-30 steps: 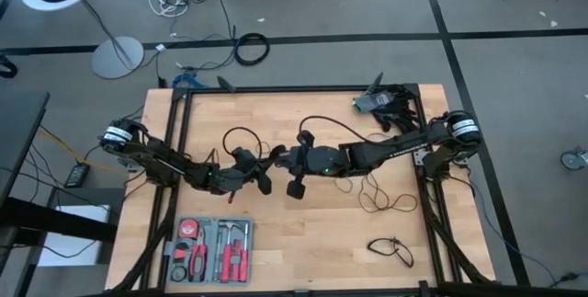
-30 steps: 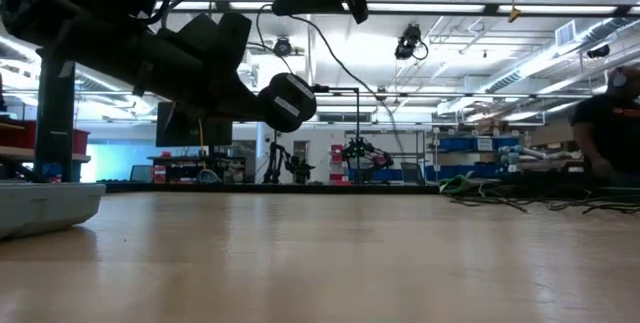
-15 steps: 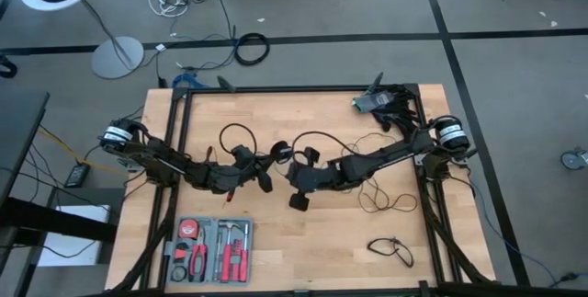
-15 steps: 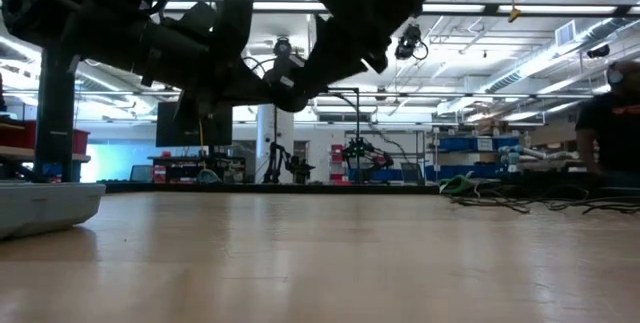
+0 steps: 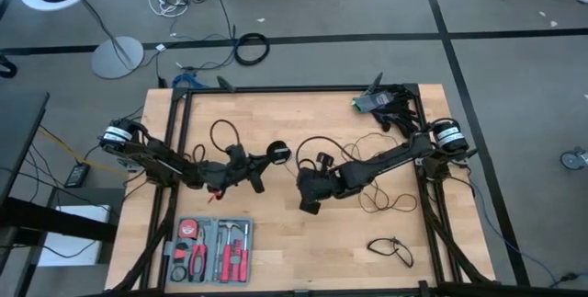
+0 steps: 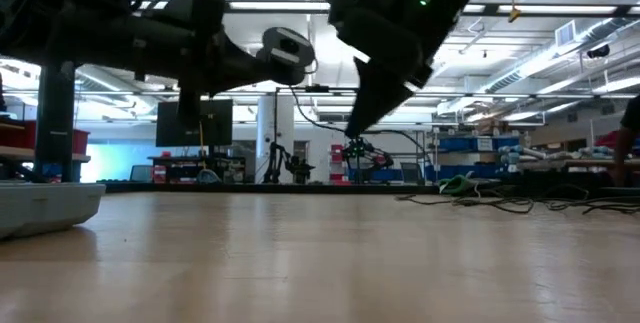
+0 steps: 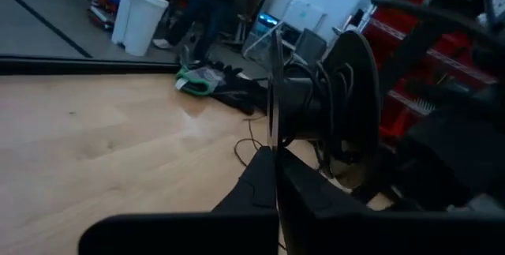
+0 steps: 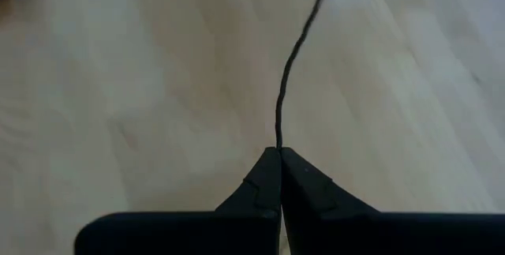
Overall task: Coil cords
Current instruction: Coil the black wire onto the spool
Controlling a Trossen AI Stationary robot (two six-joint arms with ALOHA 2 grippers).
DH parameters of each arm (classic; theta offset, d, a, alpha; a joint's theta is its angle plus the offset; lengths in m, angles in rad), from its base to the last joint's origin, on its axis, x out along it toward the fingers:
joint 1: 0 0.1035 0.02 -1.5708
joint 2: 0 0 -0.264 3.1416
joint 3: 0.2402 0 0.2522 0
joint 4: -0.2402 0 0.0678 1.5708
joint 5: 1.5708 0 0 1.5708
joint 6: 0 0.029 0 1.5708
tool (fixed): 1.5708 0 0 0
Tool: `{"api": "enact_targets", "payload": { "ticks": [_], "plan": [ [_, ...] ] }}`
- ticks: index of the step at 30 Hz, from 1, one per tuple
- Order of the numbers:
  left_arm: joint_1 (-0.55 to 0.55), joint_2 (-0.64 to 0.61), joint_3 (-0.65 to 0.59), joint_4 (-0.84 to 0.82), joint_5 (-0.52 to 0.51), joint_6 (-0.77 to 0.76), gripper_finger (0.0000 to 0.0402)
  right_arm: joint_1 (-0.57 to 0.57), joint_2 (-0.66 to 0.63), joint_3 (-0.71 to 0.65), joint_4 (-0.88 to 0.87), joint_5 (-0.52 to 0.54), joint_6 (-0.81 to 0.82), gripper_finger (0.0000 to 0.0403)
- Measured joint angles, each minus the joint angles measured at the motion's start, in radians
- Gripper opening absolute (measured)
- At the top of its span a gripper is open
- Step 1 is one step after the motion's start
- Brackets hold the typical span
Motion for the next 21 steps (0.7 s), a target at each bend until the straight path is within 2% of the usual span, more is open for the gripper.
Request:
{"api": "enact_targets", "payload": {
  "ticks": [6, 9, 16, 21],
  "plan": [
    [0.0, 0.0, -0.064, 0.058, 0.044, -0.01, 0.0, 0.016, -0.02, 0.0, -0.188, 0.104, 0.098, 0.0],
    [0.0, 0.0, -0.067, 0.057, 0.092, -0.003, 0.0, 0.014, -0.048, 0.0, -0.202, 0.148, 0.108, 0.0],
    [0.0, 0.0, -0.047, -0.03, 0.178, 0.003, 0.0, -0.066, -0.121, 0.0, -0.083, 0.156, 0.005, 0.0],
    [-0.006, 0.0, -0.014, -0.141, 0.185, 0.004, 0.0, -0.129, -0.154, 0.0, 0.115, 0.044, -0.118, 0.0]
  ]
}}
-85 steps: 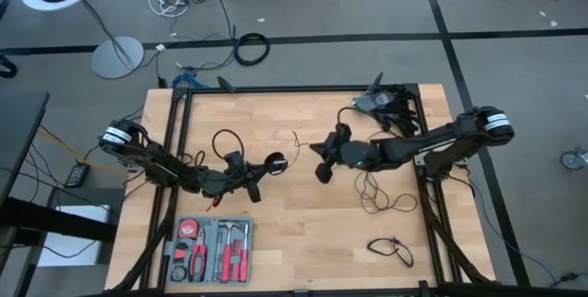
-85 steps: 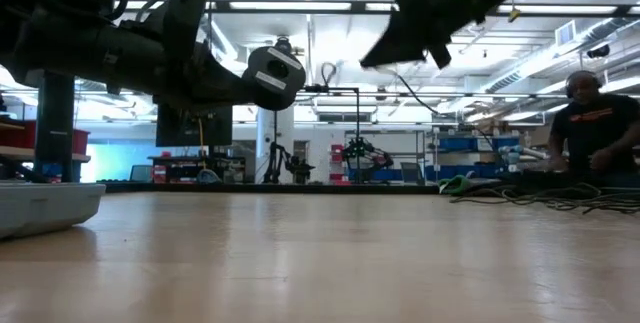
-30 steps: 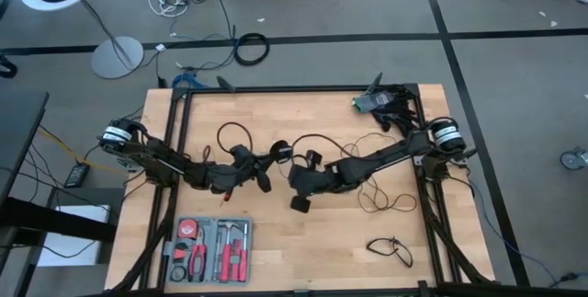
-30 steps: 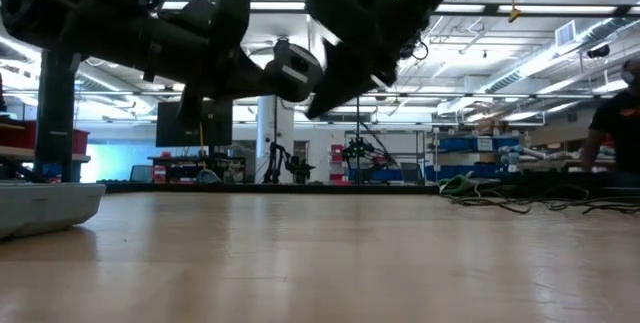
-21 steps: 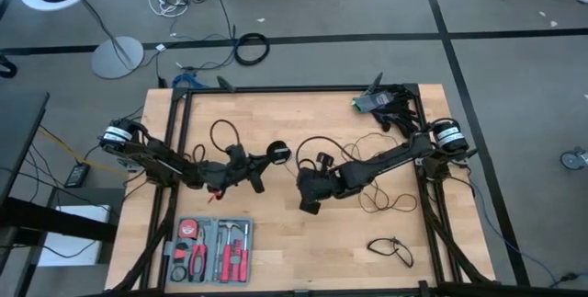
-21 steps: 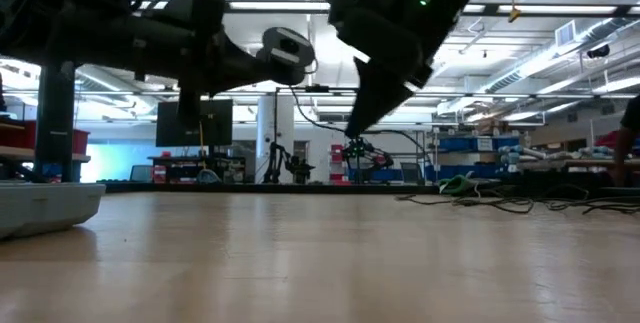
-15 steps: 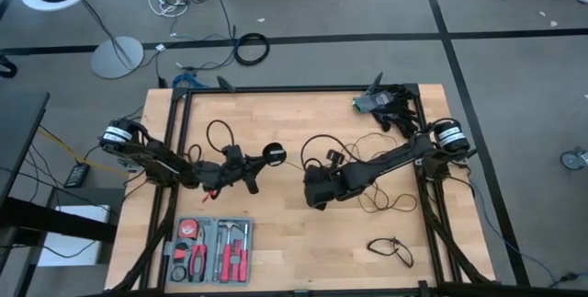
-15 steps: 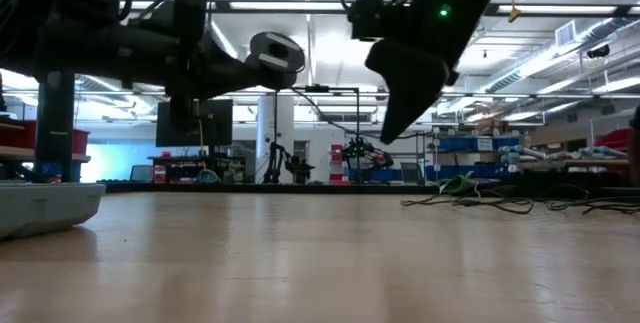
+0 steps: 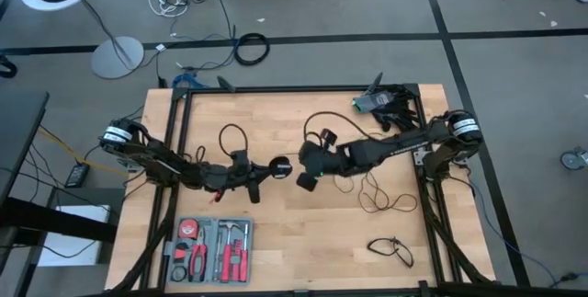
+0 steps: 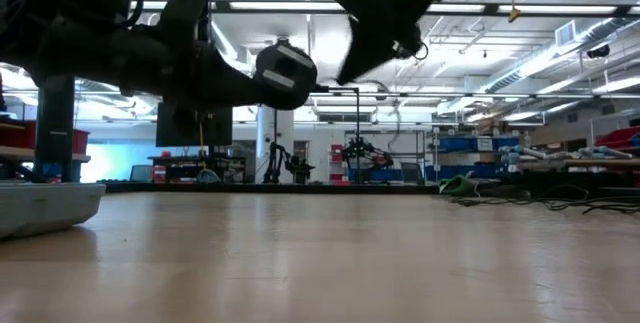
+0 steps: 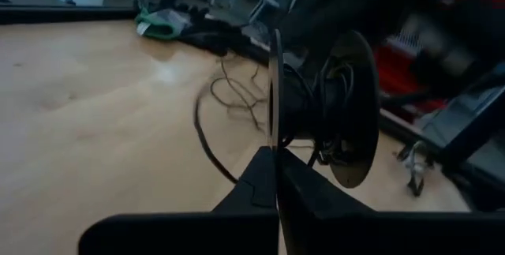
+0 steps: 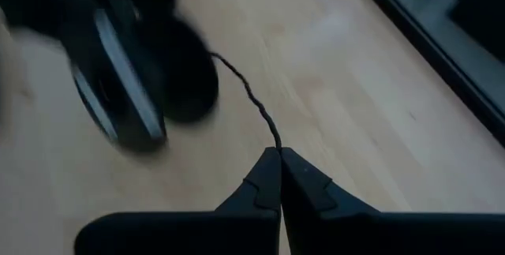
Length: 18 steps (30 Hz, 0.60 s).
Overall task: Coil cords
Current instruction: Coil the black wire onto the spool
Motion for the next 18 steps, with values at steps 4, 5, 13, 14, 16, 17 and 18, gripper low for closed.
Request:
{"api": "enact_targets", "payload": {
  "ticks": [4, 5, 13, 14, 16, 17, 18],
  "plan": [
    [-0.001, 0.0, 0.02, -0.089, -0.04, -0.008, 0.0, -0.03, -0.002, 0.0, 0.131, -0.093, -0.049, 0.0],
    [-0.001, 0.0, 0.024, -0.102, -0.06, -0.008, 0.0, -0.033, -0.002, 0.0, 0.16, -0.115, -0.057, 0.0],
    [-0.001, 0.0, 0.029, -0.154, -0.16, -0.016, 0.0, -0.024, -0.002, 0.0, 0.206, -0.124, -0.078, 0.0],
    [-0.001, 0.0, 0.029, -0.155, -0.161, -0.005, 0.0, -0.022, -0.002, 0.0, 0.187, -0.092, -0.073, 0.0],
    [-0.005, 0.0, 0.029, -0.154, -0.161, -0.002, 0.0, -0.019, -0.003, 0.0, 0.125, -0.019, -0.047, 0.0],
    [-0.007, 0.0, 0.029, -0.155, -0.161, -0.001, 0.0, -0.02, -0.006, 0.0, 0.083, 0.005, -0.027, 0.0],
    [-0.01, 0.0, 0.029, -0.156, -0.161, 0.0, 0.0, -0.022, -0.009, 0.0, 0.043, 0.02, -0.004, 0.0]
  ]
}}
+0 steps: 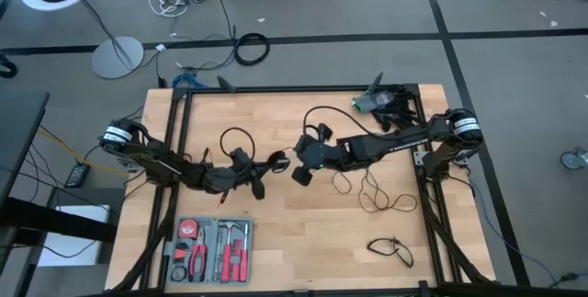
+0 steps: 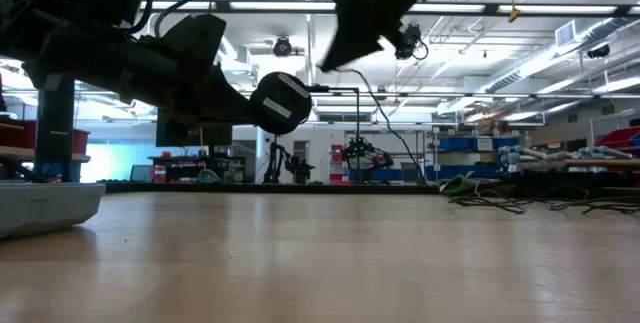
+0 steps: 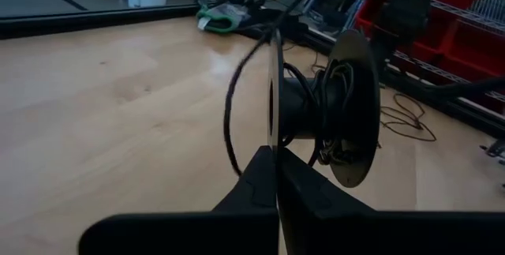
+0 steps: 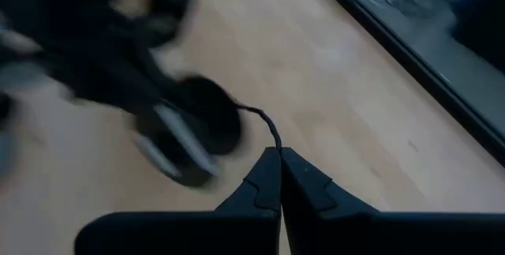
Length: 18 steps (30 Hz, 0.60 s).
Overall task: Coil cords
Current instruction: Coil the black wire onto the spool
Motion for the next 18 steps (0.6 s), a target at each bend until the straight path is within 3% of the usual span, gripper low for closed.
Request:
{"api": "enact_targets", "payload": {
  "ticks": [8, 18],
  "plan": [
    [-0.017, 0.0, 0.001, 0.019, -0.004, 0.022, 0.0, -0.003, -0.045, 0.0, -0.261, 0.057, 0.15, 0.0],
    [-0.017, 0.0, 0.0, 0.004, -0.056, -0.009, 0.0, 0.054, -0.134, 0.0, -0.342, 0.092, 0.262, 0.0]
  ]
}}
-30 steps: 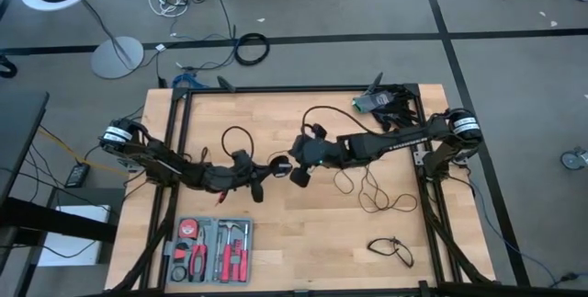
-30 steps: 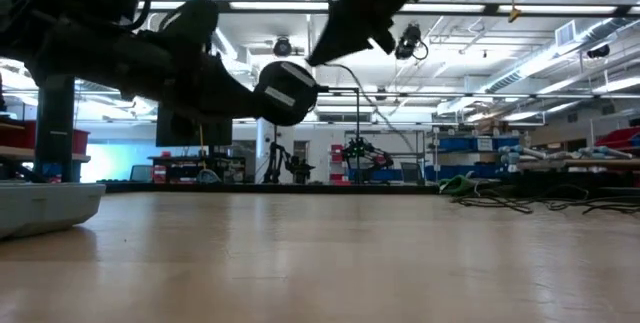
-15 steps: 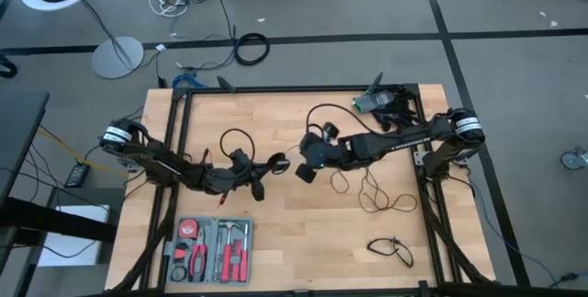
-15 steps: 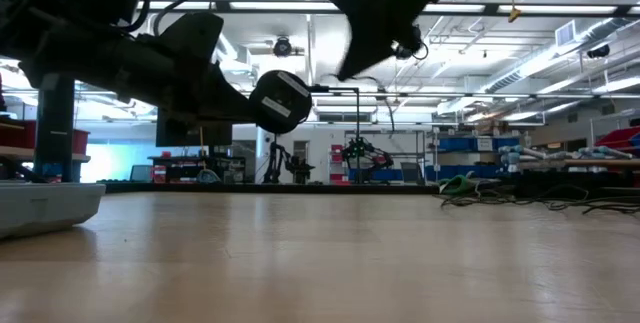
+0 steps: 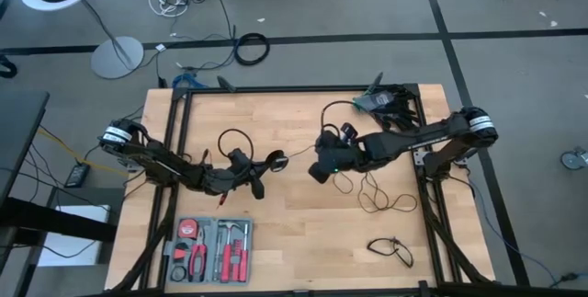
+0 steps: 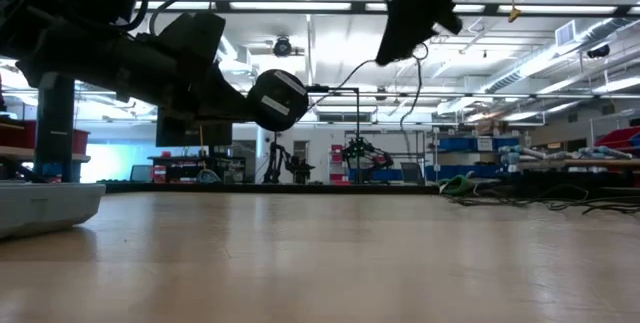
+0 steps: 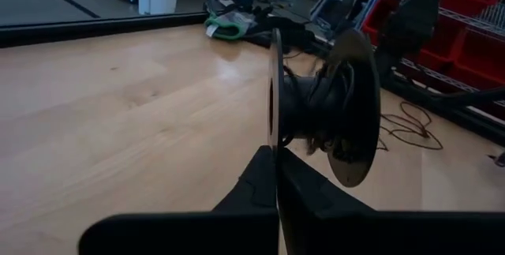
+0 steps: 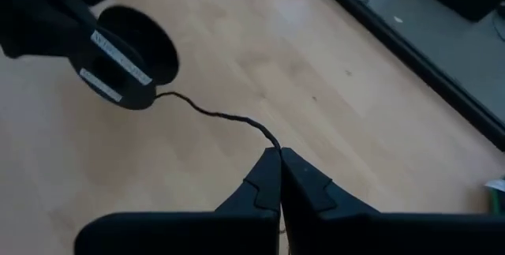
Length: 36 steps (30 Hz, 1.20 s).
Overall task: Coil cords
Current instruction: Coil the black wire onto the spool
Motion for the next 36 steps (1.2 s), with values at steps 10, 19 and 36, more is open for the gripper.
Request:
{"api": "enact_targets", "payload": {
  "ticks": [10, 19, 36],
  "plan": [
    [0.0, 0.0, 0.0, 0.01, 0.0, -0.003, 0.0, 0.03, -0.097, 0.0, -0.05, 0.041, 0.06, 0.0],
    [0.0, 0.0, 0.003, 0.006, 0.01, -0.03, 0.0, 0.012, -0.026, 0.0, 0.368, 0.015, -0.236, 0.0],
    [0.005, 0.0, 0.003, 0.006, -0.074, -0.055, 0.0, -0.034, 0.208, 0.0, 0.761, -0.293, -0.372, 0.0]
  ]
}}
